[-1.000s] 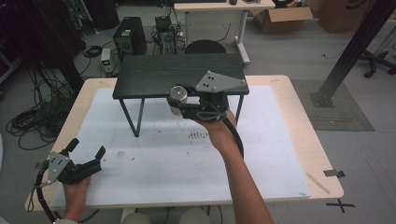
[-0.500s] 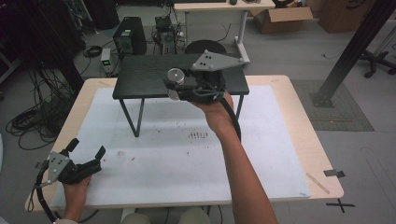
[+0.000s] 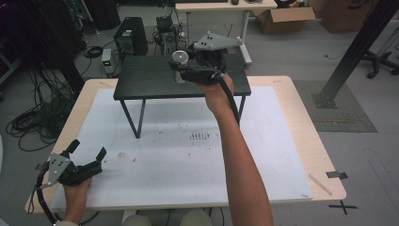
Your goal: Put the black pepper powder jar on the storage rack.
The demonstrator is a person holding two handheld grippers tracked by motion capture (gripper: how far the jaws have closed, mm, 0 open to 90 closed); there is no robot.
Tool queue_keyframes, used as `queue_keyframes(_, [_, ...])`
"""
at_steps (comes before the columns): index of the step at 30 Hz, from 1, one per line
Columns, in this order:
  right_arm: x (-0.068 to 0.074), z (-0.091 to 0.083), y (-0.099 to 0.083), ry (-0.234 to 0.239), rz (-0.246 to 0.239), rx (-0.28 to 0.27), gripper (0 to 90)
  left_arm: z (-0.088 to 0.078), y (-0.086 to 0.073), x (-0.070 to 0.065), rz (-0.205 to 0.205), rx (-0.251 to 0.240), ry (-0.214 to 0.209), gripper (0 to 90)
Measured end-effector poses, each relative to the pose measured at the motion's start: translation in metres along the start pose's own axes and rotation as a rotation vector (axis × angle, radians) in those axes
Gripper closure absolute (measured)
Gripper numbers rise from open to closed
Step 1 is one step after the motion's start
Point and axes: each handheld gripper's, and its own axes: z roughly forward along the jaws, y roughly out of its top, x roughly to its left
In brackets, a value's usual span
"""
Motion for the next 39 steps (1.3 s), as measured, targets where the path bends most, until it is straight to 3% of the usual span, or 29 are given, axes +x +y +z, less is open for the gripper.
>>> queue_keyframes(17, [-0.039, 0.022, -0.008, -0.135, 0.075, 0.029, 48.9, 0.0, 0.0, 0.0, 0.003, 0.002, -0.002, 0.4])
queue_keyframes(28, [-0.05, 0.042, -0.02, -0.152, 0.139, 0.123, 48.9, 0.0, 0.0, 0.0, -0.001, -0.002, -0.006, 0.5])
queue_keyframes(34, [-0.053, 0.051, -0.026, -0.136, 0.189, 0.152, 48.9, 0.0, 0.0, 0.0, -0.001, -0.001, -0.006, 0.4])
queue_keyframes(36, [-0.053, 0.055, -0.029, -0.135, 0.191, 0.178, 48.9, 0.0, 0.0, 0.0, -0.001, -0.002, -0.006, 0.4])
queue_keyframes(39, [-0.053, 0.057, -0.029, -0.131, 0.191, 0.171, 48.8, 0.0, 0.0, 0.0, -0.001, -0.002, -0.006, 0.4])
